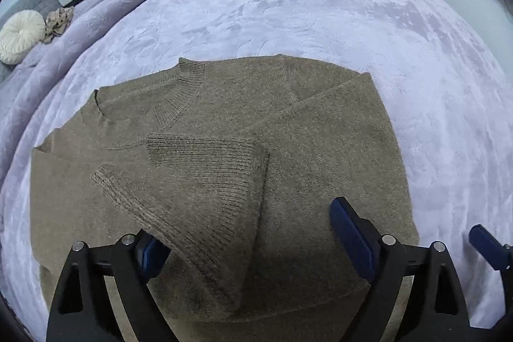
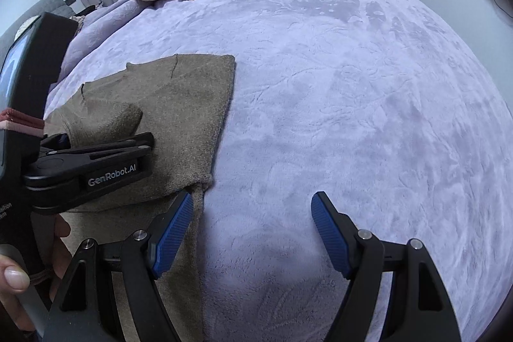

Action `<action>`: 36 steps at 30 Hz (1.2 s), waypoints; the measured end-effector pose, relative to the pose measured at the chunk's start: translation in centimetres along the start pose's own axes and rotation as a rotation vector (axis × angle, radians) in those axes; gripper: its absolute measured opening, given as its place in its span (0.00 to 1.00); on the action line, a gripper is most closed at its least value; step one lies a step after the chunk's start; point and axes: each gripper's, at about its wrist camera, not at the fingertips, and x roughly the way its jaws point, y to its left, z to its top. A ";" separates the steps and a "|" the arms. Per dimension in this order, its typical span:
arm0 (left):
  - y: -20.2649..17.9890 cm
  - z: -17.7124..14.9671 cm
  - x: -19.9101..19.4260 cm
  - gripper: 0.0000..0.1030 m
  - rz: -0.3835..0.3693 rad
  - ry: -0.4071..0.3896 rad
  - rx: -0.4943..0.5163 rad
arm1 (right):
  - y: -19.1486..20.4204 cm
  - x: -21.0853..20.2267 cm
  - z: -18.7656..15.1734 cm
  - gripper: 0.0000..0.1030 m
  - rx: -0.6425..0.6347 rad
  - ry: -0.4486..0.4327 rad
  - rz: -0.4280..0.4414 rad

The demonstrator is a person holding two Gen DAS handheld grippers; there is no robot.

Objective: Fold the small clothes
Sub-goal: 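Open the left gripper and release the sleeve onto the sweater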

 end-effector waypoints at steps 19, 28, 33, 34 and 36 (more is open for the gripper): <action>2.3 -0.2 -4.7 0.89 -0.289 -0.056 -0.045 | -3.2 -1.5 -1.0 0.77 0.066 -0.022 -0.017; 11.1 -0.8 -2.2 0.89 -0.067 -0.040 -0.150 | 4.5 -1.3 1.5 0.77 -0.085 -0.064 0.047; 14.0 -2.4 -0.9 0.89 -0.003 -0.019 -0.172 | 9.6 -0.3 1.7 0.77 -0.185 -0.055 0.060; 14.3 -2.6 -0.8 0.89 0.007 -0.019 -0.168 | 10.0 -0.1 1.7 0.77 -0.191 -0.059 0.045; 14.8 -3.0 -0.7 0.89 0.021 -0.020 -0.163 | 10.3 0.1 1.9 0.77 -0.190 -0.051 0.011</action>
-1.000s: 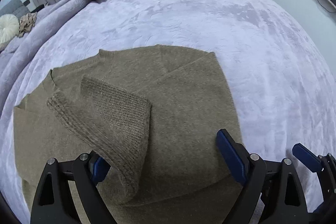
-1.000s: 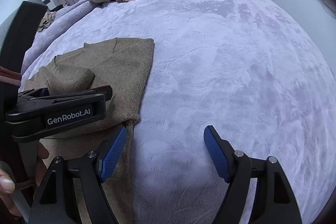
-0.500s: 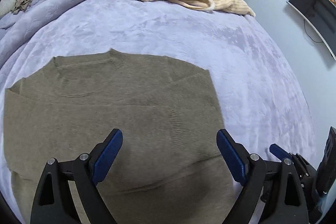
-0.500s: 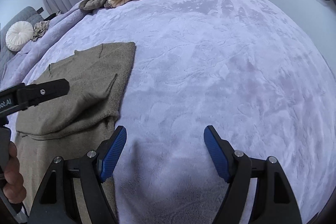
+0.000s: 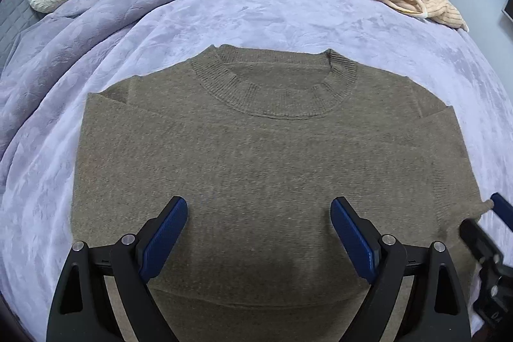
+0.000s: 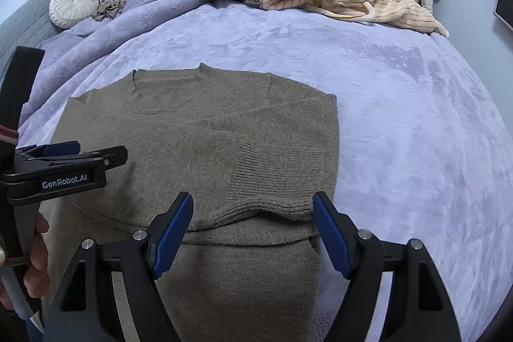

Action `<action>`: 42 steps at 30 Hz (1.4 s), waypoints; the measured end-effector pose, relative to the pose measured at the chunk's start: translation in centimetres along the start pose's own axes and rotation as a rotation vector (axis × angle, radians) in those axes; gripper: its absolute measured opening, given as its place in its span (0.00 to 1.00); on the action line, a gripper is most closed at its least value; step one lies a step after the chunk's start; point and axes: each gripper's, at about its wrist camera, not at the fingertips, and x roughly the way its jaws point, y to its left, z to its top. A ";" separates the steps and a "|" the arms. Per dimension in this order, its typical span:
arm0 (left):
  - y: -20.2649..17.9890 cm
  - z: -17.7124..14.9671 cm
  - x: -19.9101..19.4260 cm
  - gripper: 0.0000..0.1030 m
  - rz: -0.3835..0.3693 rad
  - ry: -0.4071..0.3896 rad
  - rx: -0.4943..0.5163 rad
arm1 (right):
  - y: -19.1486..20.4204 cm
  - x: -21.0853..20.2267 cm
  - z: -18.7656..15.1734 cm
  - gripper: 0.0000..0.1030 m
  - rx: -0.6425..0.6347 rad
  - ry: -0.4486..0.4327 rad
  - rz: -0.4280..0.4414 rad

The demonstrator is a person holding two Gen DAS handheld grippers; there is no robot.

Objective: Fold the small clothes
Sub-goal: 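Open the left gripper and release the sleeve onto the sweater, then move both grippers to the hem of the brown sweater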

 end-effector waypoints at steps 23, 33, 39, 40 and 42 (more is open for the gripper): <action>6.6 -2.7 -0.1 0.89 -0.087 -0.010 -0.030 | 2.7 2.4 -0.1 0.77 -0.025 0.080 0.027; 6.4 -12.2 -2.6 0.89 -0.032 0.025 0.094 | 7.9 0.3 -8.5 0.77 -0.205 0.105 0.020; 6.8 -18.6 -5.9 0.89 -0.019 -0.008 0.156 | 6.6 -4.6 -14.8 0.81 -0.259 0.057 0.010; 7.0 -19.6 -6.4 0.89 -0.020 -0.015 0.159 | 6.2 -5.2 -15.9 0.82 -0.252 0.057 0.014; 7.2 -21.0 -7.3 0.94 -0.016 -0.016 0.169 | 5.6 -6.3 -18.1 0.82 -0.249 0.059 0.015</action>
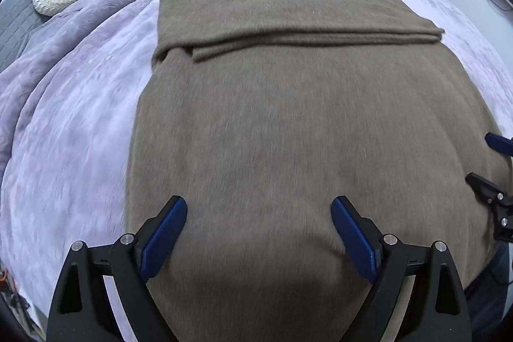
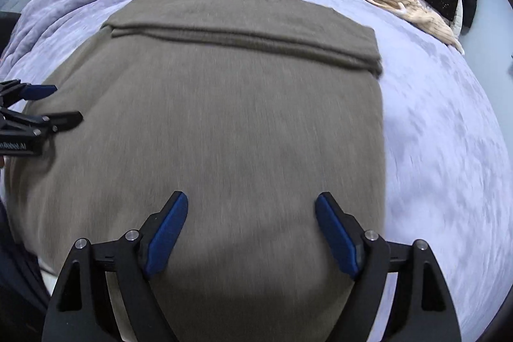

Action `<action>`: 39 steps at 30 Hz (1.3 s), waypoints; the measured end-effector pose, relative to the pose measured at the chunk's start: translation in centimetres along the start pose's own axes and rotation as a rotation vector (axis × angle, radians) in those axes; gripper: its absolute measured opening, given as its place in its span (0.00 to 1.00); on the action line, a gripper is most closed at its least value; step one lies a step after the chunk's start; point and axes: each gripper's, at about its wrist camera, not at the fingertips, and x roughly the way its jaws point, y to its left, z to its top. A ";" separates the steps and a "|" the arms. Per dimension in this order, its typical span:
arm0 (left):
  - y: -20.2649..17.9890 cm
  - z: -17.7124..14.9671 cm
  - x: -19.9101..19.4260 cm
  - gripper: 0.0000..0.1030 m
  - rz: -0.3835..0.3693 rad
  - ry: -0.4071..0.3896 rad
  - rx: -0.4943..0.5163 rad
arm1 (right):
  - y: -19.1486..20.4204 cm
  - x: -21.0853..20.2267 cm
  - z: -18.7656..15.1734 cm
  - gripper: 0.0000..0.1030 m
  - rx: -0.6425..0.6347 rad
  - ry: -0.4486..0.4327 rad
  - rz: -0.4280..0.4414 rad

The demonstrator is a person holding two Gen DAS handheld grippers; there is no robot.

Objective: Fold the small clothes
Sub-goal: 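Move both grippers to the hem of the brown sweater, then grasp the sweater hem with the left gripper while the right gripper grasps it too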

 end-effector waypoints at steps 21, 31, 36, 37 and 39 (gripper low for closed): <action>1.8 -5.4 -4.4 0.99 -0.095 0.037 -0.066 | 4.0 -2.6 -3.4 0.83 -0.110 -0.006 0.042; 8.4 -10.5 -3.1 0.99 -0.268 0.073 -0.338 | -2.9 -4.1 -8.8 0.84 0.186 0.061 0.183; 7.1 -10.3 -2.7 0.99 -0.386 0.088 -0.304 | -1.8 -2.1 -8.4 0.84 0.173 0.042 0.244; 6.9 -10.0 -2.6 0.99 -0.411 0.091 -0.304 | -1.7 -2.3 -8.8 0.84 0.174 0.029 0.260; 6.3 -9.7 -2.3 0.99 -0.428 0.088 -0.304 | -1.4 -2.4 -8.5 0.82 0.170 0.004 0.306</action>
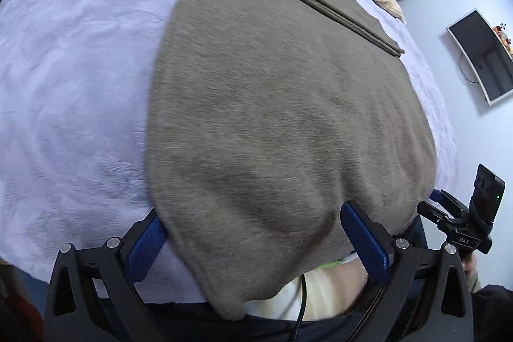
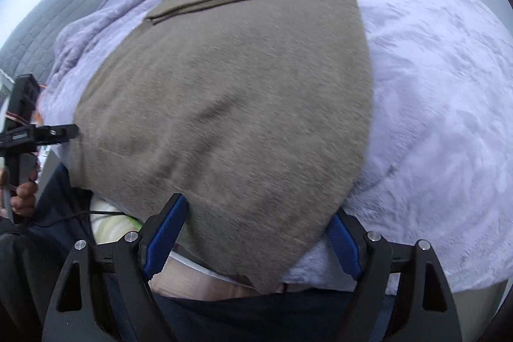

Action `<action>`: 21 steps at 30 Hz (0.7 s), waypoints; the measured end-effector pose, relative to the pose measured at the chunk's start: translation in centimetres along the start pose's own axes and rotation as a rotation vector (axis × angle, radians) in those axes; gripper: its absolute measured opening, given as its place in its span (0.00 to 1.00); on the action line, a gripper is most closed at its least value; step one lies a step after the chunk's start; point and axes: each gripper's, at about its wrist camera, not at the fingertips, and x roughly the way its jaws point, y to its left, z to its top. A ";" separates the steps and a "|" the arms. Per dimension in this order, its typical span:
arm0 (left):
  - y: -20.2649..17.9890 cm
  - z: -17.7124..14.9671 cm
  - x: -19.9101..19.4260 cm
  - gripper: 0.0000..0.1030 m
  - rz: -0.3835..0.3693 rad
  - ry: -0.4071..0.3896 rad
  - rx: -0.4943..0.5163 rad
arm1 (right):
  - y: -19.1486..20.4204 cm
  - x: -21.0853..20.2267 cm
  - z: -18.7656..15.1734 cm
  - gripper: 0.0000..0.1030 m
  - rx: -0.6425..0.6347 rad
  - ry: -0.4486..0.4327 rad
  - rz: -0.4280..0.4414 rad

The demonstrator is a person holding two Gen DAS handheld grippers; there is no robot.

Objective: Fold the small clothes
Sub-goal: 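Grasp the sweater hem with the left gripper while the right gripper grasps it too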

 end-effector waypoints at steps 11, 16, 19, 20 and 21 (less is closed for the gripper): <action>0.2 -0.1 -1.3 0.57 -0.054 -0.033 -0.027 | -1.4 -0.6 -0.1 0.35 0.069 -0.030 0.217; 0.6 0.1 -0.8 0.50 -0.061 -0.044 -0.043 | -1.7 0.8 -0.1 0.35 0.098 -0.021 0.240; 0.3 0.3 -1.2 0.15 -0.083 -0.044 -0.024 | -1.9 0.6 0.3 0.12 0.145 -0.035 0.274; 0.0 0.3 -1.4 0.15 -0.070 -0.048 -0.014 | -1.6 0.3 0.4 0.11 0.132 -0.036 0.266; -0.4 0.3 -1.7 0.14 -0.054 -0.052 0.006 | -1.4 -0.1 0.5 0.11 0.123 -0.040 0.262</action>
